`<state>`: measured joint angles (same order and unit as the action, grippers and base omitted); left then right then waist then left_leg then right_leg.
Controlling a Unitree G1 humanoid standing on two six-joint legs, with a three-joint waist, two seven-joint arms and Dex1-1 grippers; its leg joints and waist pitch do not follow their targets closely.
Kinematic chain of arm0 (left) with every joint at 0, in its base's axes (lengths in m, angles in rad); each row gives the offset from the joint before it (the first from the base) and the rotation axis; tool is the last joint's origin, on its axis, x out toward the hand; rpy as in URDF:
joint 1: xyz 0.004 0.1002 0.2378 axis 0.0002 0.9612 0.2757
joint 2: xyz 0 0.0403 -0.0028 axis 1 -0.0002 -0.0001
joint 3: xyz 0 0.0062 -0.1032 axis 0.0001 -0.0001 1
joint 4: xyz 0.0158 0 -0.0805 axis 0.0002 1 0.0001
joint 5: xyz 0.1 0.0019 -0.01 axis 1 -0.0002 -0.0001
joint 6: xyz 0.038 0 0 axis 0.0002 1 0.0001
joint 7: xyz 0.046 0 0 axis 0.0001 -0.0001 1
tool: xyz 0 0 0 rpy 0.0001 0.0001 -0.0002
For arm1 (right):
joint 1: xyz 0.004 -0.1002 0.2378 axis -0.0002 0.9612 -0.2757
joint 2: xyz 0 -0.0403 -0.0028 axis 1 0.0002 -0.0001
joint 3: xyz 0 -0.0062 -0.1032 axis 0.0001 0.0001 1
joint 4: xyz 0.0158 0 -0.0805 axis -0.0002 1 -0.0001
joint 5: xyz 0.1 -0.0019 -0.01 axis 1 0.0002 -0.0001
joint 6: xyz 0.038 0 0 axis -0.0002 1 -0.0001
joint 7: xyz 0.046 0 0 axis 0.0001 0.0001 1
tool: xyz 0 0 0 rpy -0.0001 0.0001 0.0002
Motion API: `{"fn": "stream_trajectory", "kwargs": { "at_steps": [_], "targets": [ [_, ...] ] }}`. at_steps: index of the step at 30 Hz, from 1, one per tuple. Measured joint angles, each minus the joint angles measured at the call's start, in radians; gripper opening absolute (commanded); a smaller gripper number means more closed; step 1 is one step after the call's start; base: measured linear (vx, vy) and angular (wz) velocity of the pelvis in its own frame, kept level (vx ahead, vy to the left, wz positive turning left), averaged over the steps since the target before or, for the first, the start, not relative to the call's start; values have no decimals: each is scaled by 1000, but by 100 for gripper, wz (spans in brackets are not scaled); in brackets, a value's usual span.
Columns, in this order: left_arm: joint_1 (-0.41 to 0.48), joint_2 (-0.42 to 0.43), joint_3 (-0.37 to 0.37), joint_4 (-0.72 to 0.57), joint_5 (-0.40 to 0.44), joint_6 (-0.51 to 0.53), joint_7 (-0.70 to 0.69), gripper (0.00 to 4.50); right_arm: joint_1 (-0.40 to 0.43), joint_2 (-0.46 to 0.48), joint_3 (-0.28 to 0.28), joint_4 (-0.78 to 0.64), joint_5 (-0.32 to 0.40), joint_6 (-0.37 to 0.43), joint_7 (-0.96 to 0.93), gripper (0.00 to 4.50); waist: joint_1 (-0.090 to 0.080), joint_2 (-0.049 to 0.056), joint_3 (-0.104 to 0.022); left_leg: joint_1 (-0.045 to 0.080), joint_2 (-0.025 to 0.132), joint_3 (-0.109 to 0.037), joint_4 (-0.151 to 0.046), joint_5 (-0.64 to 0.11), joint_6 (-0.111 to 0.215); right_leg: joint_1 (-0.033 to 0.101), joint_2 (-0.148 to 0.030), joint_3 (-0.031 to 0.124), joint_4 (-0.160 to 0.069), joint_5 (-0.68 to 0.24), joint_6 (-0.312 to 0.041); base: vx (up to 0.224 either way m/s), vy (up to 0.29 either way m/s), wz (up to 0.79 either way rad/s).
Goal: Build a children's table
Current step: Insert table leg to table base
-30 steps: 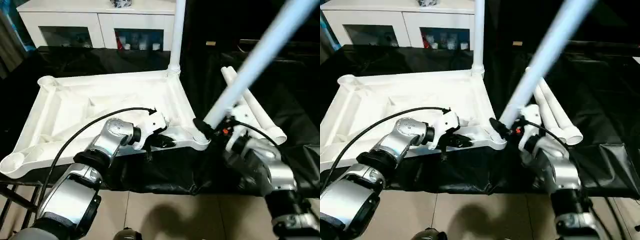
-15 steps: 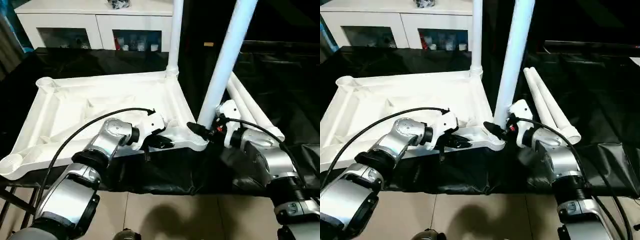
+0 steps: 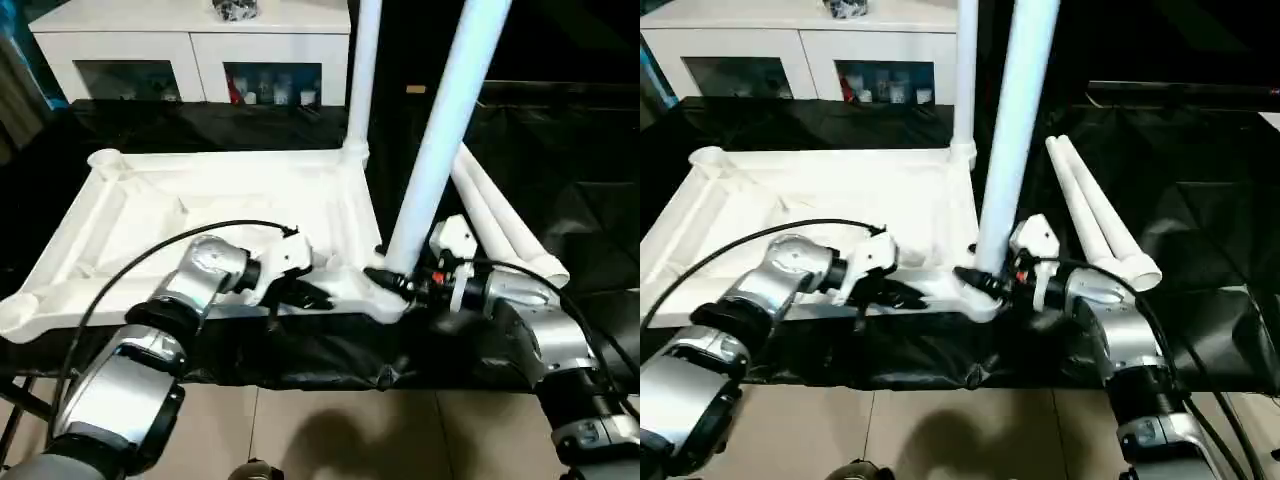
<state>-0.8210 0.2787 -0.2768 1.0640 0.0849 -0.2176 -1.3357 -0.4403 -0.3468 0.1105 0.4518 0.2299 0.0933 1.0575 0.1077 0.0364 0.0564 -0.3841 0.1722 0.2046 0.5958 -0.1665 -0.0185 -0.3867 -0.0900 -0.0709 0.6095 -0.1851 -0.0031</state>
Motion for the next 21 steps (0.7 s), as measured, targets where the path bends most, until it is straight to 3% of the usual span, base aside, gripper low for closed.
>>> {"fn": "stream_trajectory", "kwargs": {
  "at_steps": [6,10,16,21],
  "targets": [
    [-11,-2,-2,20,3,-2,2,0,2,12,4,5,0,-16,-1,192,0,0,0,1,0,0,0,0,0,0,0,0,0,0,0,0,0,0],
    [-13,-16,17,26,4,37,60,0,-28,53,-26,62,-10,-20,-76,192,-6,0,0,2,0,0,0,0,0,1,0,0,0,-1,1,0,0,0],
    [-31,-82,45,33,8,133,249,0,-140,119,-78,229,-44,-40,-352,192,-24,0,2,2,-1,0,0,0,0,-3,-1,0,-3,-4,6,0,0,0],
    [-51,-170,68,10,11,259,463,0,-233,171,-119,359,-90,-74,-599,192,-23,0,2,-1,-2,0,0,0,0,-6,-1,1,-4,-3,5,0,0,0]
  ]
}}
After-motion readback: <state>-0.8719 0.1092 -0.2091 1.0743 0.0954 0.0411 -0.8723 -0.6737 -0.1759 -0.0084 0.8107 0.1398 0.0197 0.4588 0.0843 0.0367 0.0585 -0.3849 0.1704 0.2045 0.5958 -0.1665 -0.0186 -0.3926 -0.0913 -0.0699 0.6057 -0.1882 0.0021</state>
